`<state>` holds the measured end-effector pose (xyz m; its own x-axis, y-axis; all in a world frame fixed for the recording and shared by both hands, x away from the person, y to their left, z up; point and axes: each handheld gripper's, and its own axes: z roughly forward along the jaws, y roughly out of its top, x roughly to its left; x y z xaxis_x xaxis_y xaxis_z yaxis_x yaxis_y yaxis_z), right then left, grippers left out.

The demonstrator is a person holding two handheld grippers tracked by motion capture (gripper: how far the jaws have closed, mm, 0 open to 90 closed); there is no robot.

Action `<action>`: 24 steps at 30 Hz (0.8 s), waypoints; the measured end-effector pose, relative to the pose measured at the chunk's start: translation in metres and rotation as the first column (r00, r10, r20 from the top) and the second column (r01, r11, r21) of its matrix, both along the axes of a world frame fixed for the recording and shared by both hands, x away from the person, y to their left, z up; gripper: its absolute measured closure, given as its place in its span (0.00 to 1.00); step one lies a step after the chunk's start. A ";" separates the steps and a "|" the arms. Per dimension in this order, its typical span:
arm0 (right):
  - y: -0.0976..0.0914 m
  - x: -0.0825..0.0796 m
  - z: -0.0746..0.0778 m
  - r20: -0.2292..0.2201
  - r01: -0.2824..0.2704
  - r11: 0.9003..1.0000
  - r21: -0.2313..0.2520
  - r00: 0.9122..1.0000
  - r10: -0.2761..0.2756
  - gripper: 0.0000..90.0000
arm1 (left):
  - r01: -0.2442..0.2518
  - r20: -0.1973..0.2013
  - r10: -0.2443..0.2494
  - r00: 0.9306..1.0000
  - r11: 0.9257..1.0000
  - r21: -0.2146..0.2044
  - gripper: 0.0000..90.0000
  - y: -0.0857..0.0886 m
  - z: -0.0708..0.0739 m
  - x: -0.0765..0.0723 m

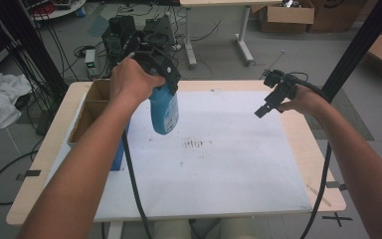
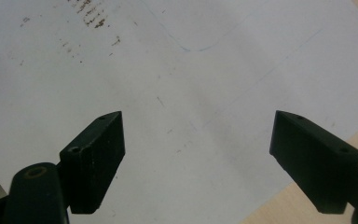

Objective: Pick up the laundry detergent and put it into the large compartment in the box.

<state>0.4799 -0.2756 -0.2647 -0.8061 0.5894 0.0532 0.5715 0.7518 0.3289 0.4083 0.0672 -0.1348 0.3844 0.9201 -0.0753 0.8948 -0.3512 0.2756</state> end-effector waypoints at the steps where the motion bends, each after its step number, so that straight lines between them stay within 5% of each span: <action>1: 0.001 0.000 0.000 0.001 -0.001 1.000 -0.002 1.000 0.001 0.20 | -0.006 0.000 0.006 1.000 1.000 0.005 0.42 0.006 0.007 0.000; 15: 0.005 0.000 -0.002 -0.002 -0.006 1.000 -0.004 1.000 0.006 0.20 | -0.112 0.035 0.113 0.993 0.993 -0.027 0.42 0.051 0.036 -0.005; 24: 0.007 0.000 -0.002 0.001 -0.012 1.000 0.000 1.000 0.012 0.20 | -0.162 0.046 0.162 0.986 0.987 0.007 0.42 0.081 0.048 -0.007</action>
<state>0.4796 -0.2686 -0.2666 -0.8129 0.5801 0.0519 0.5623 0.7585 0.3292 0.4010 0.1481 -0.0864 0.2327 0.9712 -0.0510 0.9268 -0.2056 0.3141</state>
